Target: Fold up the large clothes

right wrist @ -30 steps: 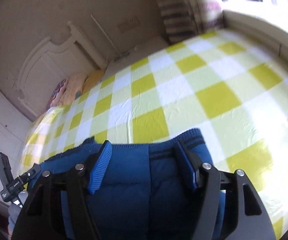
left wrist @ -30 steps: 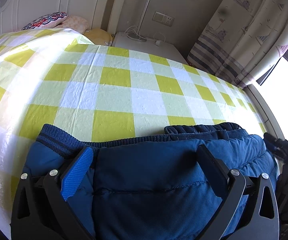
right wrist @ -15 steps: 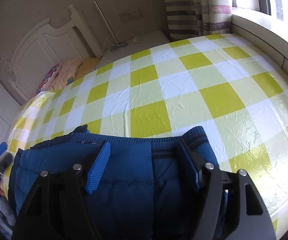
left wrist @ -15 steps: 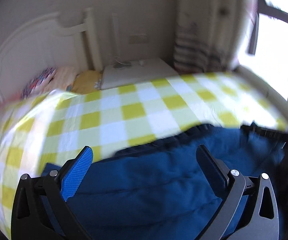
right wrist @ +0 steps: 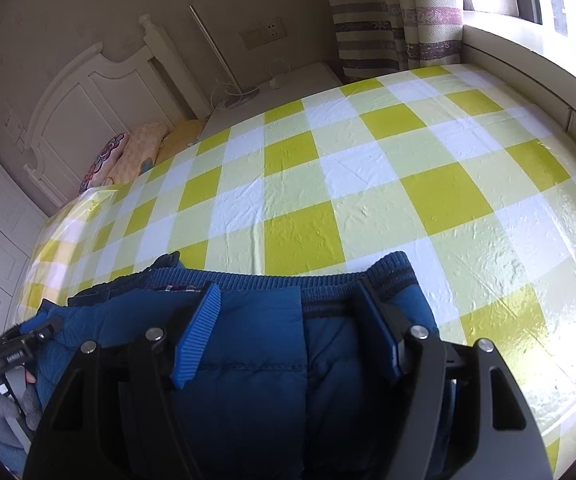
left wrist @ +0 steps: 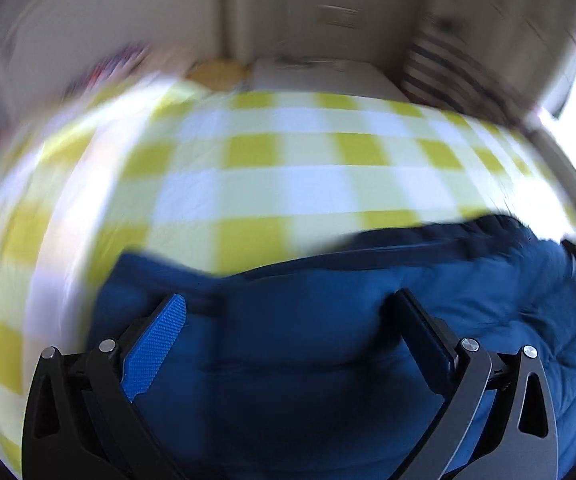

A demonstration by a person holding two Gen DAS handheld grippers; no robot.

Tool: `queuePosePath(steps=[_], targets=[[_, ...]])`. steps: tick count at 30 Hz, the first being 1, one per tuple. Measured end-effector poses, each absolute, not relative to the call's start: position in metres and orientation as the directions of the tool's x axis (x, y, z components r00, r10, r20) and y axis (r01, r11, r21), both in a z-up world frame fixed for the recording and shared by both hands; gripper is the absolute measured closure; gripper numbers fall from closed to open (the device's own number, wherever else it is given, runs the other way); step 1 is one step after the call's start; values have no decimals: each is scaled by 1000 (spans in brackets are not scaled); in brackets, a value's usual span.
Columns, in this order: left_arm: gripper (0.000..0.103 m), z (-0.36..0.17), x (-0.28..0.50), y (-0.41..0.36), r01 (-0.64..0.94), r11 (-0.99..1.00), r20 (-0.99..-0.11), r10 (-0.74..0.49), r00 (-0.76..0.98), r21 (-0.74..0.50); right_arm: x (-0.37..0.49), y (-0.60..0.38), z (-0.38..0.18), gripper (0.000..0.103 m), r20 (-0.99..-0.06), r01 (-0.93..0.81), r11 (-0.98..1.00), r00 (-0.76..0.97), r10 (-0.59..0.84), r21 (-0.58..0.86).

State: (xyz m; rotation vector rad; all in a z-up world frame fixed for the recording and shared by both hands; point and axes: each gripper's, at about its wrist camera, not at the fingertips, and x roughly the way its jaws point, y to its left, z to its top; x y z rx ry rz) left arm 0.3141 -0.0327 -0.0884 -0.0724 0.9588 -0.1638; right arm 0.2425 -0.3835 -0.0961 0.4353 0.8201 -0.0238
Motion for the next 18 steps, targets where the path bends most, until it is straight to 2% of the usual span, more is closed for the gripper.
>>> queuePosePath(steps=[2, 3, 7, 12, 14, 16, 18], targets=[[4, -96, 311, -6, 78, 960, -787, -266, 557, -270, 243, -384, -97, 35, -711, 186, 910, 687, 148, 370], [4, -96, 310, -5, 75, 959, -779, -265, 568, -272, 243, -384, -97, 35, -711, 186, 910, 687, 148, 369], [4, -98, 308, -27, 83, 987, -799, -159, 580, -136, 244, -384, -97, 34, -716, 188, 915, 684, 137, 355], [4, -98, 308, -18, 79, 978, -789, -204, 579, -195, 241, -379, -91, 33, -707, 187, 926, 699, 110, 329], [4, -99, 309, -19, 80, 980, -792, -195, 579, -183, 234, -366, -78, 33, -701, 193, 948, 712, 42, 253], [4, -99, 311, -19, 80, 981, -793, -191, 578, -177, 223, -335, -57, 30, -672, 103, 973, 737, 66, 208], [4, -99, 311, -19, 80, 981, -793, -192, 578, -180, 214, -295, -42, 18, -649, -35, 981, 745, 154, 193]])
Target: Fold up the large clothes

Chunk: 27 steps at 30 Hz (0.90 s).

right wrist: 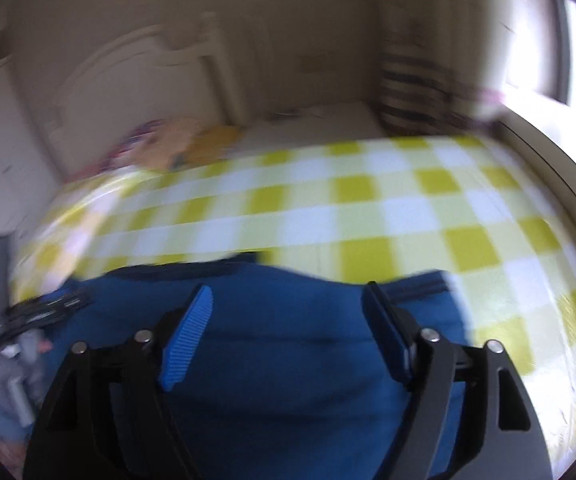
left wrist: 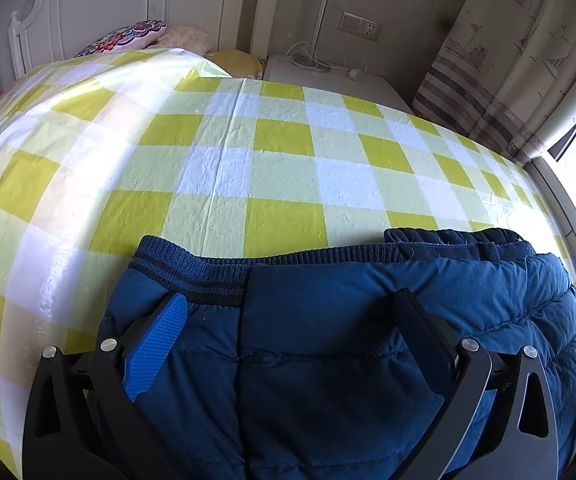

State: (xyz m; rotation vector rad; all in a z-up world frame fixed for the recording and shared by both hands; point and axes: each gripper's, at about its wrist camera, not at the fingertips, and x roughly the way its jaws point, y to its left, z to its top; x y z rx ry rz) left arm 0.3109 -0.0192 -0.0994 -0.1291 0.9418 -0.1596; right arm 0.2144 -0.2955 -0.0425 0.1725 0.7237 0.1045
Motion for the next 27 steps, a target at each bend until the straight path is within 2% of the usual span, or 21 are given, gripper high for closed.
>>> queuePosePath(steps=[2, 4, 5, 6, 10, 13, 16, 19, 24, 27], targets=[[4, -99, 311, -20, 79, 980, -792, -193, 579, -181, 213, -243, -42, 13, -687, -177, 980, 702, 189, 88], [4, -99, 310, -20, 79, 981, -793, -192, 579, -179, 214, -196, -61, 12, -744, -295, 955, 646, 173, -34], [4, -99, 310, -19, 80, 980, -792, -195, 578, -183, 215, -171, -81, 12, -782, -347, 926, 615, 104, -150], [4, -99, 310, -18, 79, 979, -792, -197, 578, -186, 215, -160, -91, 11, -779, -354, 910, 624, 59, -214], [4, -99, 311, -17, 80, 978, -792, -203, 576, -193, 218, -196, -82, 10, -781, -257, 963, 617, 100, -81], [4, -100, 310, -16, 81, 977, -789, -209, 577, -199, 204, -249, -70, 10, -745, -92, 993, 667, 9, -70], [4, -100, 310, -16, 80, 977, -788, -209, 579, -200, 191, -316, -78, 10, -762, 61, 998, 646, -47, -9], [4, -99, 309, -18, 81, 979, -788, -200, 582, -189, 179, -356, -91, 10, -749, 90, 977, 657, 87, 192], [4, -97, 308, -19, 77, 981, -787, -190, 587, -180, 176, -339, -89, 10, -753, 85, 992, 657, 15, 94], [8, -82, 293, -16, 34, 987, -757, -144, 638, -159, 160, -336, -72, 9, -709, 113, 990, 704, -24, 79]])
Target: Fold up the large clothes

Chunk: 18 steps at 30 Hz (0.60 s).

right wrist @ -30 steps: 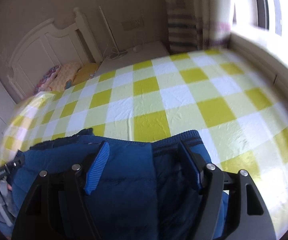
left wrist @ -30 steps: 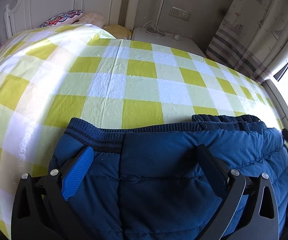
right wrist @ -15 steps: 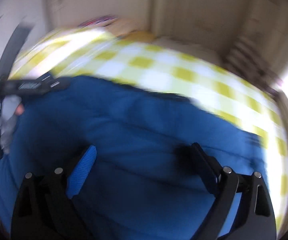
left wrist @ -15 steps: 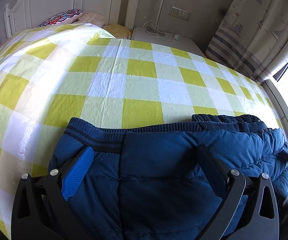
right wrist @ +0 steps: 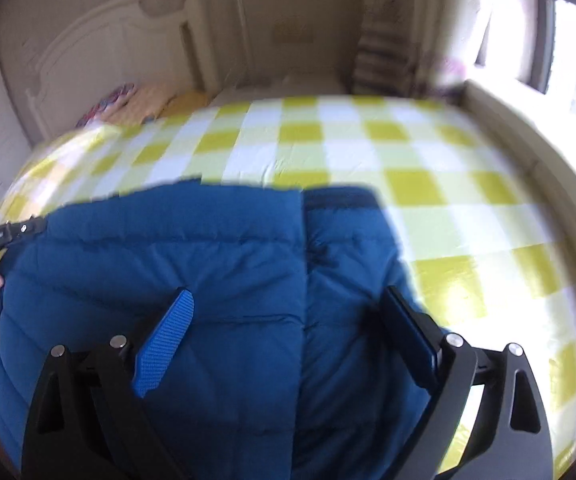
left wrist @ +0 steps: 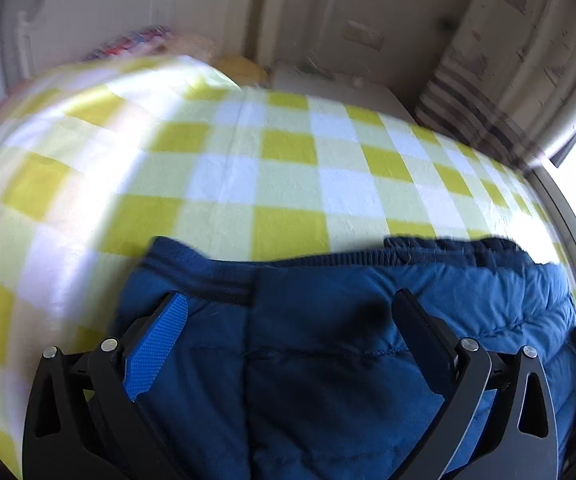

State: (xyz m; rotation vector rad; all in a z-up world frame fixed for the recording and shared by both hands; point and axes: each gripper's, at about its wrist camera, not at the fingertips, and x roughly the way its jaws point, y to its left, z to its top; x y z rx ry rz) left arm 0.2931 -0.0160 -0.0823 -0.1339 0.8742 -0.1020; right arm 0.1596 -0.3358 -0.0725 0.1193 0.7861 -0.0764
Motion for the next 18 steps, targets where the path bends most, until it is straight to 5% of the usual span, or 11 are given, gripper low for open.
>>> queuePosePath(steps=[4, 7, 10, 18], targets=[[7, -47, 242, -51, 176, 970, -665, -245, 706, -171, 142, -303, -49, 9, -660, -3, 998, 751, 39, 56], [4, -48, 215, -103, 295, 955, -660, -230, 715, -13, 152, -267, -51, 9, -695, -152, 988, 712, 98, -17], [4, -94, 212, -152, 380, 903, -745, -112, 658, 201, 155, -228, -79, 4, -752, -251, 958, 656, 64, -138], [4, -81, 223, -80, 207, 975, -711, -204, 673, -83, 149, -253, -78, 3, -741, -168, 984, 668, 70, -58]])
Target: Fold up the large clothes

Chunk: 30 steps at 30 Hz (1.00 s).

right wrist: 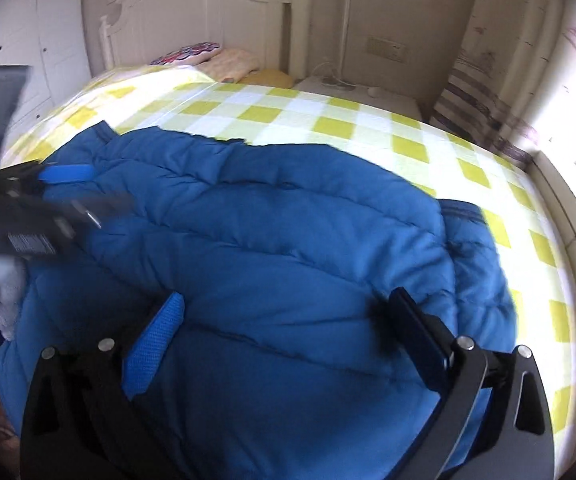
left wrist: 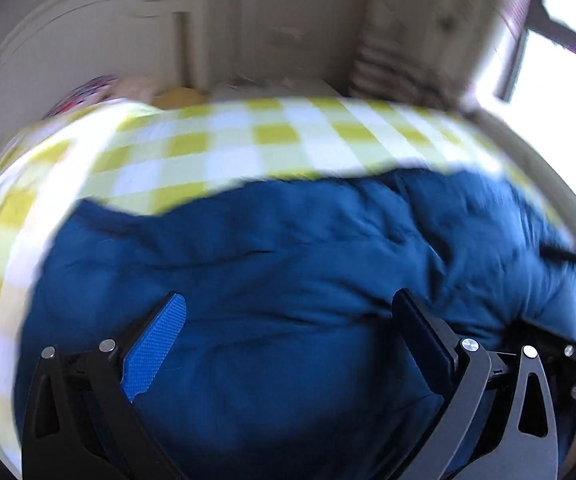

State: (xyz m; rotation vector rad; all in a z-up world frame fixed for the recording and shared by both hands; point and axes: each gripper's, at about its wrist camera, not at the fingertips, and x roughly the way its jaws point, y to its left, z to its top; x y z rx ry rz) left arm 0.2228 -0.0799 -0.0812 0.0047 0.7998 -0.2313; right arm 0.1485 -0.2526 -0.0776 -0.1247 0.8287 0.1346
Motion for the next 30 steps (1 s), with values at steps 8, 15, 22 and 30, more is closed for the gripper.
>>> queuePosePath(steps=[8, 15, 22, 30], targets=[[4, -95, 215, 40, -16, 959, -735, -204, 647, -282, 132, -335, -81, 3, -725, 65, 995, 689, 14, 80], [4, -91, 205, 40, -93, 969, -728, -106, 678, -228, 121, -341, -77, 3, -687, 51, 989, 724, 58, 137], [4, -37, 135, -41, 173, 981, -544, -192, 817, -86, 84, -256, -48, 3, -630, -258, 966, 755, 183, -28], [4, -98, 141, -122, 392, 917, -676, -243, 695, 74, 86, -211, -90, 2, -711, -337, 936, 684, 166, -106]])
